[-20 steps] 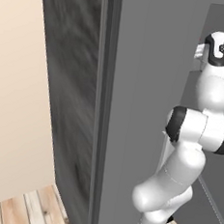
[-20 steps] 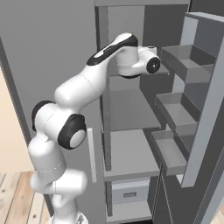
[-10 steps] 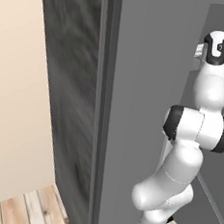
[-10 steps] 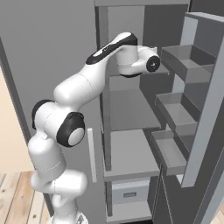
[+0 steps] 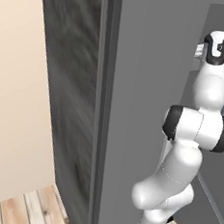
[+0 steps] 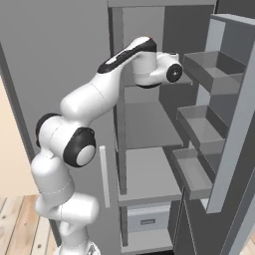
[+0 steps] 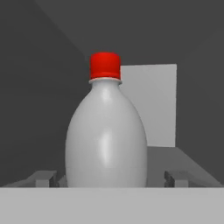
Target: Take the bottled waters from the counter and place them in the freezer to freeze. Close the freezer door after placing the bottles.
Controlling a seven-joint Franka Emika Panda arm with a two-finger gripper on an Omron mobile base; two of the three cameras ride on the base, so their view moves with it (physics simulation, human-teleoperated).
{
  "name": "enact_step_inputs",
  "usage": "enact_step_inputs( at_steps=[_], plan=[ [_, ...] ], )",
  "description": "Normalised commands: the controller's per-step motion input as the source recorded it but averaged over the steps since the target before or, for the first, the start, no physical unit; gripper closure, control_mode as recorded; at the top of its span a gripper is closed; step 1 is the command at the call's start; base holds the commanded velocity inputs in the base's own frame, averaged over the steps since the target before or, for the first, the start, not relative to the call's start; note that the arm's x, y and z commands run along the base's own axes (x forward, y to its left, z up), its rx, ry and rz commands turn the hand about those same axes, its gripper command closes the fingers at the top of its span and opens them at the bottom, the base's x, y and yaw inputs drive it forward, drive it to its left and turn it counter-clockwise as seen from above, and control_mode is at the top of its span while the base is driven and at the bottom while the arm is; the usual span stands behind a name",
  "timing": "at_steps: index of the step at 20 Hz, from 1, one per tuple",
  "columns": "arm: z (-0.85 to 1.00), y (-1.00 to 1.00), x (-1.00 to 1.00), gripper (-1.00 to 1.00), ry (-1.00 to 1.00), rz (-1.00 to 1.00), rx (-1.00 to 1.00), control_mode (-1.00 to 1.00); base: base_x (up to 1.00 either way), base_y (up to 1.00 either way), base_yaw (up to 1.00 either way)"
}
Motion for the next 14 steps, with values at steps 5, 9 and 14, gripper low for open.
enact_step_inputs(
  at_steps=[5, 9, 14],
  plan=[
    [0.01, 0.0, -0.42, -1.0, -0.03, 0.0, 0.0, -1.0, 0.0, 0.0, 0.0],
    [0.04, 0.0, -0.82, -1.0, -0.1, 0.0, 0.0, -1.0, 0.0, 0.0, 0.0],
    [0.0, 0.05, -1.0, -1.0, -0.12, 0.0, 0.0, -1.0, 0.0, 0.0, 0.0]
  ],
)
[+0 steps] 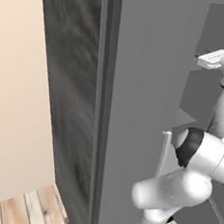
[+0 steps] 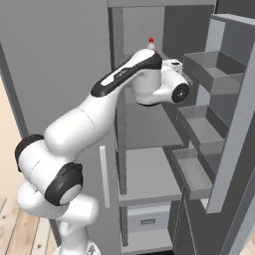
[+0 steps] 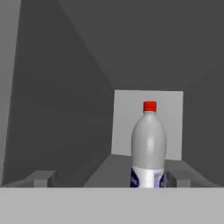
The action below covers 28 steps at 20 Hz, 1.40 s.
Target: Take the bottled waters from the counter and place them in the freezer to freeze. Close the freezer door after placing the bottles.
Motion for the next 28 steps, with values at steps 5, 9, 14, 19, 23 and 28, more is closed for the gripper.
enact_step_inputs(
  at_steps=[5, 9, 14, 19, 23, 28],
  plan=[
    [-0.02, 0.57, -1.0, -1.0, -0.09, -0.05, -0.02, -1.0, 0.0, 0.0, 0.0],
    [-0.2, 1.0, -1.0, -1.0, -0.08, -0.05, -0.16, -1.0, 0.0, 0.0, 0.0],
    [-0.11, 1.0, -1.0, -1.0, 0.0, -0.05, -0.18, -1.0, 0.0, 0.0, 0.0],
    [0.0, 1.0, -1.0, -1.0, 0.0, -0.08, -0.09, -1.0, 0.0, 0.0, 0.0],
    [0.0, 0.91, -1.0, -1.0, 0.07, -0.11, -0.02, -1.0, 0.0, 0.0, 0.0],
    [0.0, 0.53, -1.0, -1.0, 0.42, -0.1, 0.0, -1.0, 0.0, 0.0, 0.0]
  ],
)
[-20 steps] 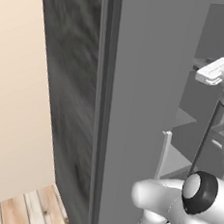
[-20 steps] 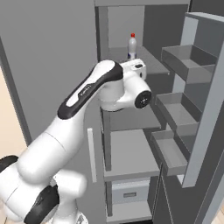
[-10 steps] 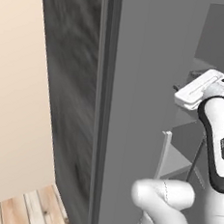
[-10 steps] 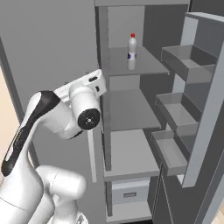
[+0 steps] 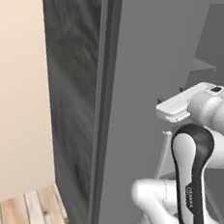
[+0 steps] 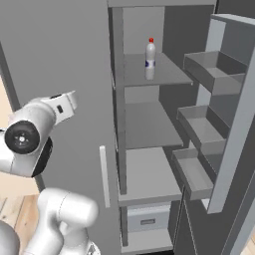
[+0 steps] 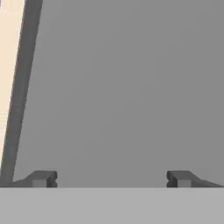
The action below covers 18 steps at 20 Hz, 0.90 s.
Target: Take the bottled waters from the counter and place them in the freezer to freeze. Close the freezer door after placing the bottles.
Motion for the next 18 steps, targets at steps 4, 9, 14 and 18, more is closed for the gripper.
enact_step_inputs(
  at_steps=[4, 9, 14, 18],
  plan=[
    [-0.18, 0.18, -1.0, -1.0, 0.53, -0.09, 0.05, -1.0, 0.0, 0.0, 0.0],
    [-0.54, 0.0, -0.64, -1.0, 0.54, -0.09, 0.07, -1.0, 0.0, 0.0, 0.0],
    [-0.2, 0.0, 0.01, -1.0, 0.18, 0.0, -0.03, -1.0, 0.0, 0.0, 0.0],
    [-0.46, 0.3, -0.54, -1.0, 0.09, -0.02, -0.04, -1.0, 0.0, 0.0, 0.0]
  ],
)
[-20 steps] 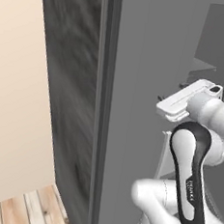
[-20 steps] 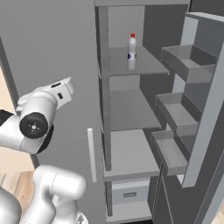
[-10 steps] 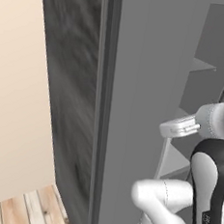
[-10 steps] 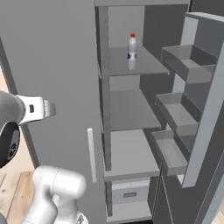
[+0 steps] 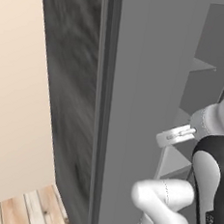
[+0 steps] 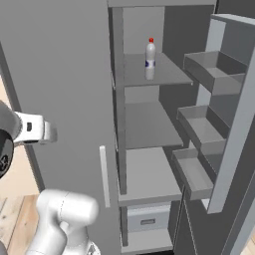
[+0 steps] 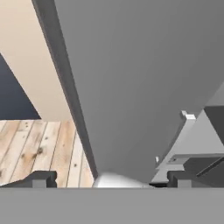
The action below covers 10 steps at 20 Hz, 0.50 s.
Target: Take the bottled waters from the counter and place them in the freezer to freeze. Close the freezer door after placing the bottles.
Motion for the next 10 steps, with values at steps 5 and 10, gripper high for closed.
enact_step_inputs(
  at_steps=[5, 10],
  plan=[
    [0.0, 0.0, 0.0, -1.0, 0.0, 0.0, 0.0, 1.0, -1.0, 0.61, -0.24],
    [0.0, 0.0, 0.0, -1.0, 0.0, 0.0, 0.0, 1.0, -1.0, 0.3, -0.66]
  ],
)
